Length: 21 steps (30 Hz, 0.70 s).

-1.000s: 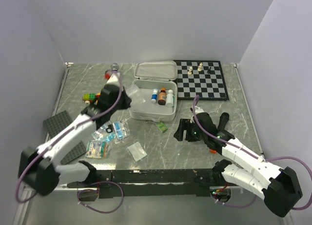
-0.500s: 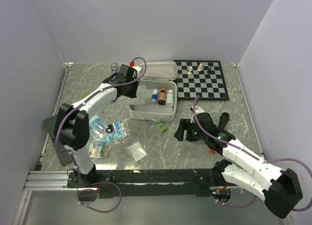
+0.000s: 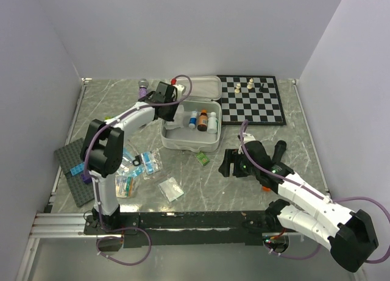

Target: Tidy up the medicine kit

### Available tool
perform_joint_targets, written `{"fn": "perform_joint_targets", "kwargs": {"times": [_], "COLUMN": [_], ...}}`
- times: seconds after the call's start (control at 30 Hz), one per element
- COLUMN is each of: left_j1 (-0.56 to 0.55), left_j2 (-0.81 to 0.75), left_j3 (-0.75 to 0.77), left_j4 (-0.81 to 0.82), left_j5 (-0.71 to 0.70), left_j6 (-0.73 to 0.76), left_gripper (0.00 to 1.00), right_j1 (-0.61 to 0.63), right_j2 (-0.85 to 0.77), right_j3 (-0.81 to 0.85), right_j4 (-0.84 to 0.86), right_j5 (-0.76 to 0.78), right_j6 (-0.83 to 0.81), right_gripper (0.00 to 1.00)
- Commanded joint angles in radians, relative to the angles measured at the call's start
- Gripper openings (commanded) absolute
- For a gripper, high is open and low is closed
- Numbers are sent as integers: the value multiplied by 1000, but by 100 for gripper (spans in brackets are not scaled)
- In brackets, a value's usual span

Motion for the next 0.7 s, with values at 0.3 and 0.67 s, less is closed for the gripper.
{"fn": "perform_joint_targets", "kwargs": {"times": [0.3,0.67], "left_j1": [0,-66], "left_j2": [-49,-195], "left_j3": [123,-104], "left_j4": [17,130], "left_j5": [-75,-35], "left_j6": [-58,-289], "left_gripper": [54,52], "right_j1": [6,6], "right_j2": [24,33], "right_j3": [75,74], "right_j4": [-4,11], "right_j5": [8,2], "right_j6": [-18,-4], "right_gripper": [82,82]}}
